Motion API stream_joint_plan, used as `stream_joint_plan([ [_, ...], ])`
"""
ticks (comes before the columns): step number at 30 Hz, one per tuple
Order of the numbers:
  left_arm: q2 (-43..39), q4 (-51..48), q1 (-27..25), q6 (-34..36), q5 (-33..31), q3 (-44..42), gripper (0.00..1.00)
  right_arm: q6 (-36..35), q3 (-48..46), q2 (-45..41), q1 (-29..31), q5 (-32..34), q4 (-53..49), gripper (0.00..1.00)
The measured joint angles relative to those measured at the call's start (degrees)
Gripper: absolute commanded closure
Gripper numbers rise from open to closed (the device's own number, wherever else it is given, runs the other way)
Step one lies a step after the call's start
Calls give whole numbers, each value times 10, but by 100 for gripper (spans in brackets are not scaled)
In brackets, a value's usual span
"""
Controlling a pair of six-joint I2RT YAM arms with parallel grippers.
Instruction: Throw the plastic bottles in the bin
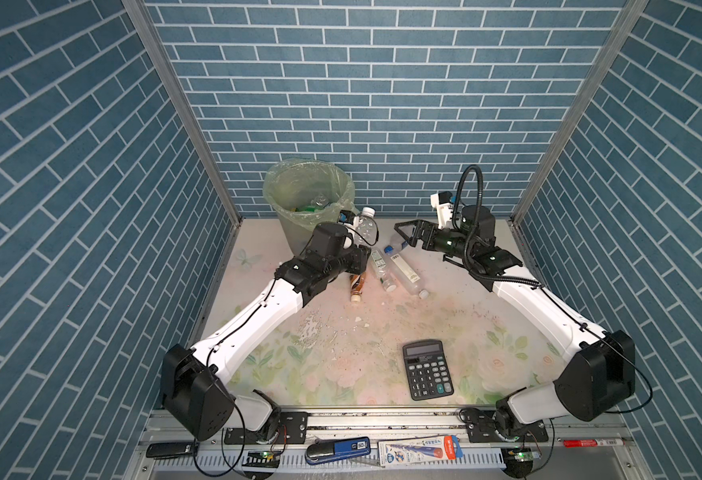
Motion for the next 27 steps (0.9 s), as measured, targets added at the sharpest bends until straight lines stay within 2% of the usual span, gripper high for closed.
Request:
stream_joint_plan([
  [6, 3, -90, 66, 36, -11, 137, 46, -106, 83, 0, 52, 15, -42, 1],
  [11, 31, -151, 105, 81, -34, 275, 46, -174, 116, 0, 96, 14, -64, 1],
  [15, 51, -166, 125, 116, -55, 370, 45, -195, 148, 16, 102, 3, -71, 1],
  [22, 66, -117, 166, 136, -64, 435, 43, -203, 158, 44, 102, 3, -81, 1],
  [24, 99, -113, 183, 129, -52, 469, 38, -203, 158, 50, 102, 3, -85, 1],
  [27, 186, -135, 204, 107, -31, 542, 21, -204, 158, 59, 103, 3, -92, 1],
])
